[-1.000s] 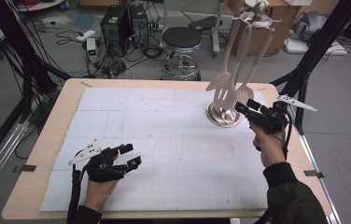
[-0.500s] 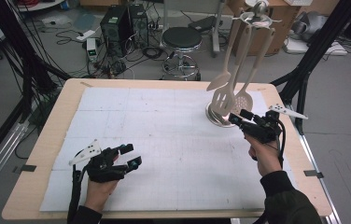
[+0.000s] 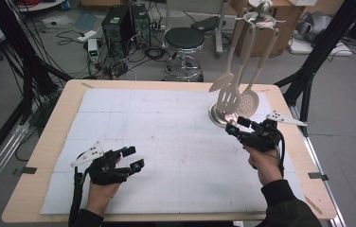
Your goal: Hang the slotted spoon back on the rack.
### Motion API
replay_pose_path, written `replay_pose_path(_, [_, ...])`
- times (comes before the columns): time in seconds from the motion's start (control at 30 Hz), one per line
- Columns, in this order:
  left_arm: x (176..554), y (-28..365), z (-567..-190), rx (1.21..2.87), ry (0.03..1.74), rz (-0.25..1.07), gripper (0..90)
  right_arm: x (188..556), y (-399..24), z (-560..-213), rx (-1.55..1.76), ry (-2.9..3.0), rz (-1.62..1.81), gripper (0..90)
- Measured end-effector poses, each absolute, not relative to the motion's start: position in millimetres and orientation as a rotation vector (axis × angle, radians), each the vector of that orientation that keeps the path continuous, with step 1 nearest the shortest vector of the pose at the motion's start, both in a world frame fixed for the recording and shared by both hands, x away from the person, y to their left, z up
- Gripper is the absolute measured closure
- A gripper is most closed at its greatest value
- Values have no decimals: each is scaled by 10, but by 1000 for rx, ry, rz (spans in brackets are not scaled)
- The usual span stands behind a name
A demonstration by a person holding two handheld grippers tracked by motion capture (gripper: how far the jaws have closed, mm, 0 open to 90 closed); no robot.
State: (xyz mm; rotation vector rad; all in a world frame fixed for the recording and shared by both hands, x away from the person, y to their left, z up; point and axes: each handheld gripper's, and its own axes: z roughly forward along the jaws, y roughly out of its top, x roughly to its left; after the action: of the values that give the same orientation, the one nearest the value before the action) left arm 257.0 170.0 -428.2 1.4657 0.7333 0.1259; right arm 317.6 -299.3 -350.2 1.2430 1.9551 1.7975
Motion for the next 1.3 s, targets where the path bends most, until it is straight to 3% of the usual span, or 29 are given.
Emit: replay_pose_path(1.3, [2594,1654,-4315,1493,740,112,267,2832,-2872,-4092,1259,2066,1732,161])
